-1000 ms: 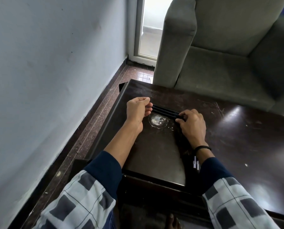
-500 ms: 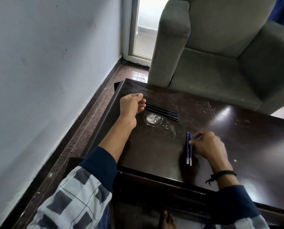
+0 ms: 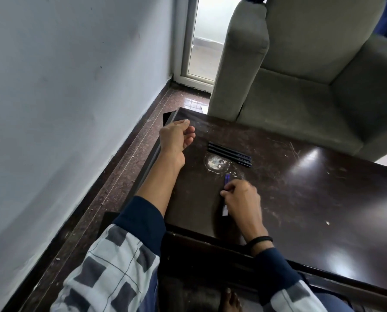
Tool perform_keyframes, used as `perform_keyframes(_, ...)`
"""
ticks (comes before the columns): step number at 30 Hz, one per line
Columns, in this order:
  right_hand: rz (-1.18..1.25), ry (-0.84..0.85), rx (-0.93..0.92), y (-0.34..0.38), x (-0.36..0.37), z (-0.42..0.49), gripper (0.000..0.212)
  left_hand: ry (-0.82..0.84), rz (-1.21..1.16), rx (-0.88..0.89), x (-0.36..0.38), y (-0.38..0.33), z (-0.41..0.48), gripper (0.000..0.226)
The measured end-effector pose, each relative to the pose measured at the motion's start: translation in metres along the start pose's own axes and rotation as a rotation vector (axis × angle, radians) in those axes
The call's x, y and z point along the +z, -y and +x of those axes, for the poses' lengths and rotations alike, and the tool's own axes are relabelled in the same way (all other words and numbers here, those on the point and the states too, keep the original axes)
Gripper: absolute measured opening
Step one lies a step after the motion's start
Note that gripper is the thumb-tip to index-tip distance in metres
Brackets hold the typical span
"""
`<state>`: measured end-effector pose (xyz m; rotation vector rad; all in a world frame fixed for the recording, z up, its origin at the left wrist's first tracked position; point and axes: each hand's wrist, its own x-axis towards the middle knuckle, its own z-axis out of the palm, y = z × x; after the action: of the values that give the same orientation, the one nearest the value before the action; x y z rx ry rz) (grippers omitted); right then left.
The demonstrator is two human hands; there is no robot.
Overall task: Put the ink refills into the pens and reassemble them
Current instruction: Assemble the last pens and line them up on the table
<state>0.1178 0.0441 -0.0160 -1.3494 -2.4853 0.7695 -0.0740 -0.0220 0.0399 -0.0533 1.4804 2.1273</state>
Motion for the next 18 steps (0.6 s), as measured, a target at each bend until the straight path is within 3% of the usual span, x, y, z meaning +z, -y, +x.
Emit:
perform_keyframes(8,0.045,0.019,-0.136,0.067,0.052,-0.001,0.015,-0.011,-0.030,-0.004,-0.004,-0.002,0.002,0.013)
perform_keyframes(18,0.096,-0.013,-0.149,0.076,0.062,-0.002,0.013,-0.014,-0.039,0.002,-0.005,-0.002,0.003,0.009)
